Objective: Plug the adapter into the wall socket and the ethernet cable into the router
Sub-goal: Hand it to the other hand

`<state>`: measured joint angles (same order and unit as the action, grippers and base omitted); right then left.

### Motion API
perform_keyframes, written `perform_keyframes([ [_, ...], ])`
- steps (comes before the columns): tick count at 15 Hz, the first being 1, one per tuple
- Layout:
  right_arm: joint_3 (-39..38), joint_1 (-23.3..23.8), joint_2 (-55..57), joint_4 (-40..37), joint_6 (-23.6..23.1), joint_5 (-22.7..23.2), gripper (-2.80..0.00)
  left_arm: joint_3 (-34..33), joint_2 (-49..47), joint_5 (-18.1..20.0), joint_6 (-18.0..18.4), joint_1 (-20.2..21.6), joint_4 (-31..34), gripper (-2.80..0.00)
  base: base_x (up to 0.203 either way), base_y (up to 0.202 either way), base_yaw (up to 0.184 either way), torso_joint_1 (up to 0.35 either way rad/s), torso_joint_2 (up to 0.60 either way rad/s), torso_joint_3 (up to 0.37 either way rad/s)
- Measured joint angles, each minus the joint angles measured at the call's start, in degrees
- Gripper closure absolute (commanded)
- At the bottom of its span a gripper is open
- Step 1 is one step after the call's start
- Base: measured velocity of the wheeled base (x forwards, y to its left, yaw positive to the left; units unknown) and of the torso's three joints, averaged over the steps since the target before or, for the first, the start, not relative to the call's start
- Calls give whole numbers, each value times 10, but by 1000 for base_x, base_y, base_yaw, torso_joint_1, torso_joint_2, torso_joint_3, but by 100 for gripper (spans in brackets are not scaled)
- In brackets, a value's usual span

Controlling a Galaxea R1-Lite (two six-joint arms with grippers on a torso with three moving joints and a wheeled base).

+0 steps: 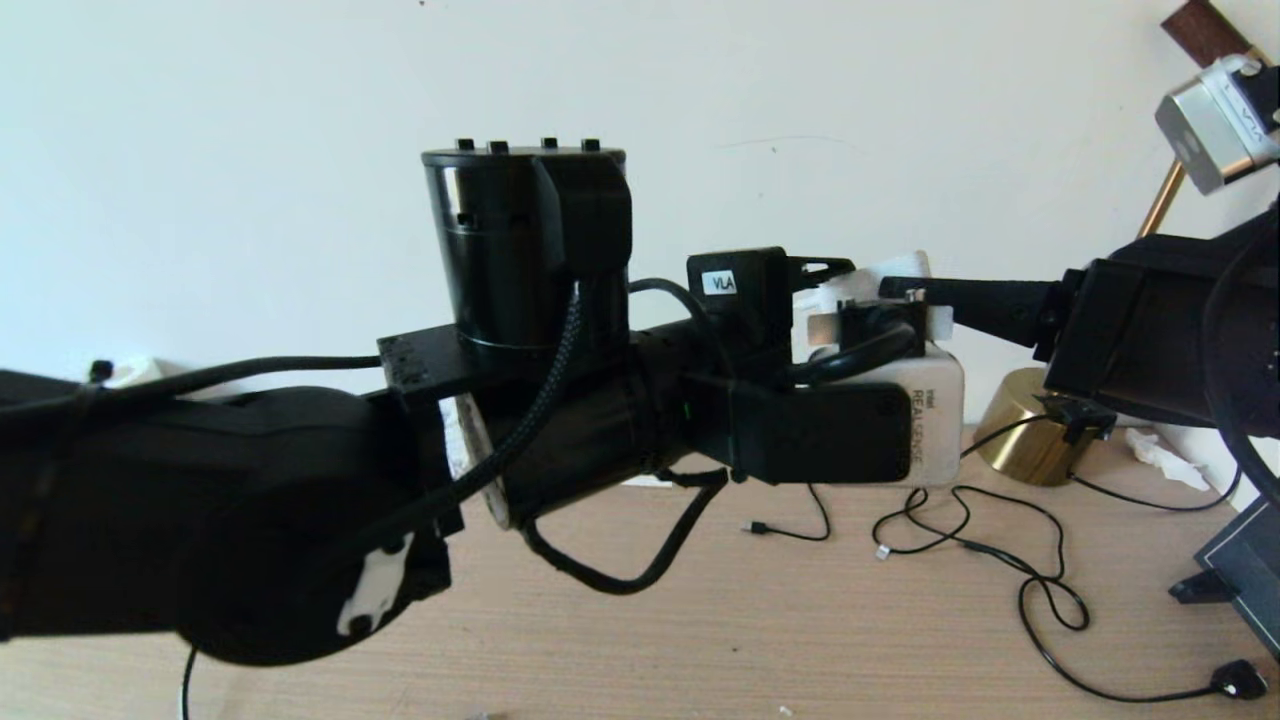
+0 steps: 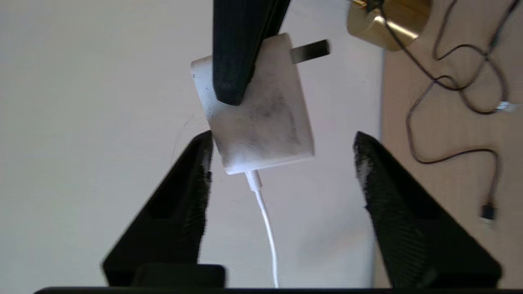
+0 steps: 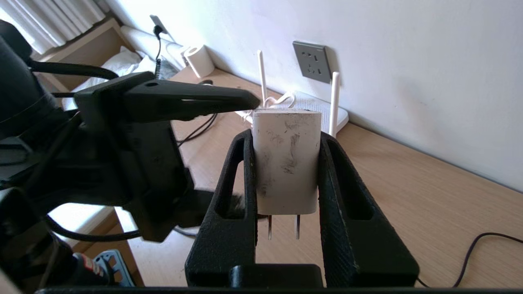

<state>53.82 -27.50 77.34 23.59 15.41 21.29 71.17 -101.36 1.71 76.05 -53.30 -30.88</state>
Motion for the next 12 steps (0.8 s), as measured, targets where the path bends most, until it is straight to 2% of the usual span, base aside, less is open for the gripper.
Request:
perform_keyframes([
  [3,-8,0,-8,2,0,2,0,-22,37,6,-19,-1,30,-280,0,0,0,0,0,0],
  [5,-15,0,-20,3,0,7,0,-10,77,29,-55,-1,123,-280,0,0,0,0,0,0],
  [7,-28,0,-36,2,-9,32,0,55,112,81,-116,1,270,-280,0,0,0,0,0,0],
  [9,-43,0,-50,1,-32,72,0,149,134,141,-171,9,429,-280,0,0,0,0,0,0],
  [12,-62,-6,-65,-1,-45,111,0,278,143,250,-240,34,676,-280,0,0,0,0,0,0],
])
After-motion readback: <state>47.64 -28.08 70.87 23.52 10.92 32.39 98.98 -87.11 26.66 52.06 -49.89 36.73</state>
